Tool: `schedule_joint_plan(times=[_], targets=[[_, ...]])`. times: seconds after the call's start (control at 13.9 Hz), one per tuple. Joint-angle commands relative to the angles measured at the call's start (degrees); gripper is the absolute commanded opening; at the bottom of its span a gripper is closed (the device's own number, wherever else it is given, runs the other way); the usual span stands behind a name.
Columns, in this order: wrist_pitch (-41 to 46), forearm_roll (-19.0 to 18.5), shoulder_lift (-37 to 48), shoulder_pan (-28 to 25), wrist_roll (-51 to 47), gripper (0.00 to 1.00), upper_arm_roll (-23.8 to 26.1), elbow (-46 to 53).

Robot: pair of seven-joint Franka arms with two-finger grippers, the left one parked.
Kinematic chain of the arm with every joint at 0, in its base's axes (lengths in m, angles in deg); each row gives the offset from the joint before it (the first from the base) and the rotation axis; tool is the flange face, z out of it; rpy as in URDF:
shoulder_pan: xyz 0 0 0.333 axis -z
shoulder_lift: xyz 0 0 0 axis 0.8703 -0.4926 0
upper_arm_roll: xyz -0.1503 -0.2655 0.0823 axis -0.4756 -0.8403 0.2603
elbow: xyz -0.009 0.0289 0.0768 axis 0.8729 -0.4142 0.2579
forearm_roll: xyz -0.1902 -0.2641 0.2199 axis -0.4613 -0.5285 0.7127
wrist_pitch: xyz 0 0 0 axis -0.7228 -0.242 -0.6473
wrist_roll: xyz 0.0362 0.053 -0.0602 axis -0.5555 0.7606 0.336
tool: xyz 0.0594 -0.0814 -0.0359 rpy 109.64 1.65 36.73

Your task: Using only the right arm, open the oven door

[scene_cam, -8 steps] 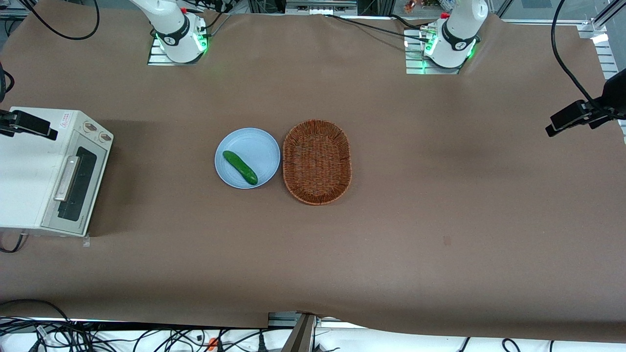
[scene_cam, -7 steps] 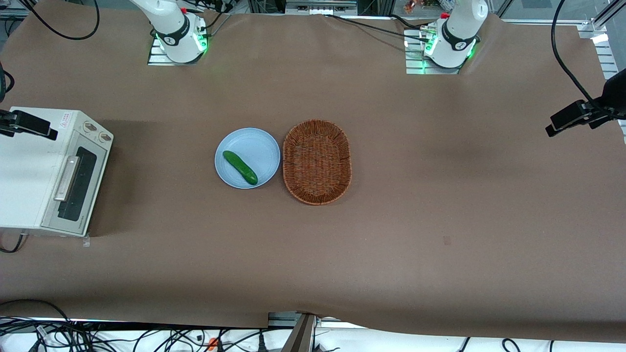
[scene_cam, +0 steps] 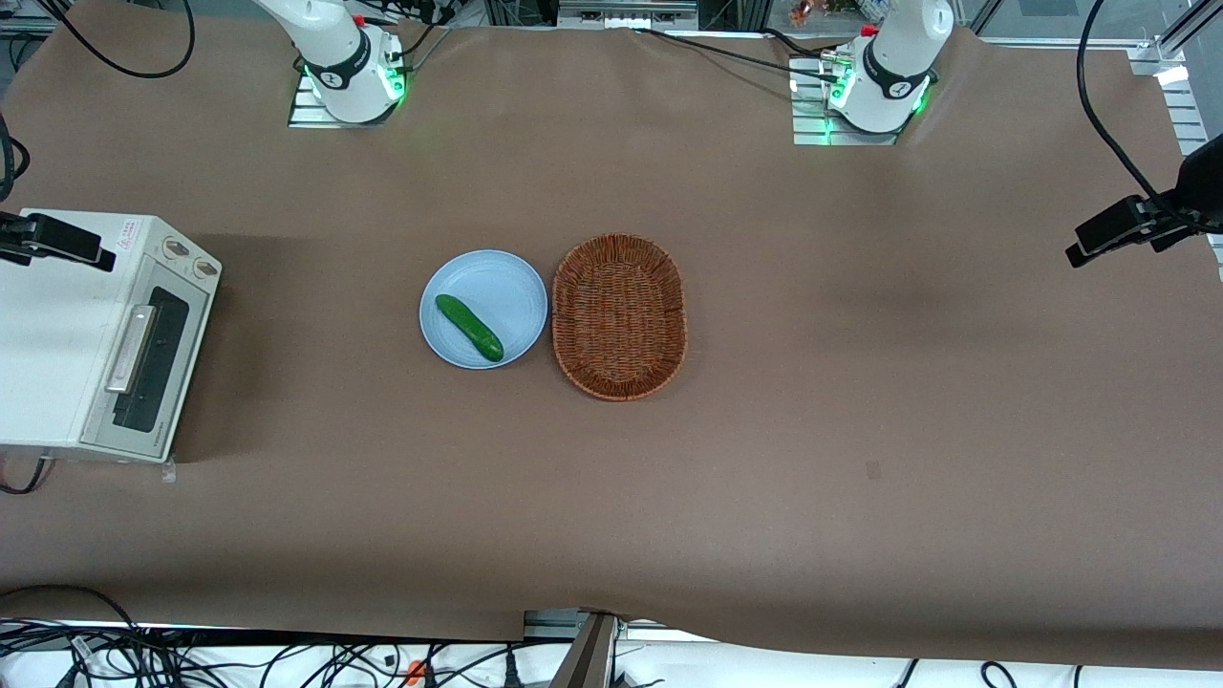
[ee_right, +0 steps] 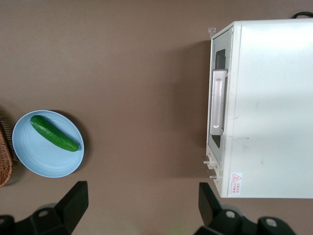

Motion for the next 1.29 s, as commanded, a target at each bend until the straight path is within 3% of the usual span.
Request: schedule_joint_plan(times=[0.0,0.86,1.22], targets=[[1.2,0.9,1.4,0.5,0.5,1.00,0.7,-1.5],[2.8,0.6,0.3,0.0,0.3,1.00,0.7,-1.9],[4.0,-2.6,-2.9,-2.3,0.2,1.00,0.6,-2.3]])
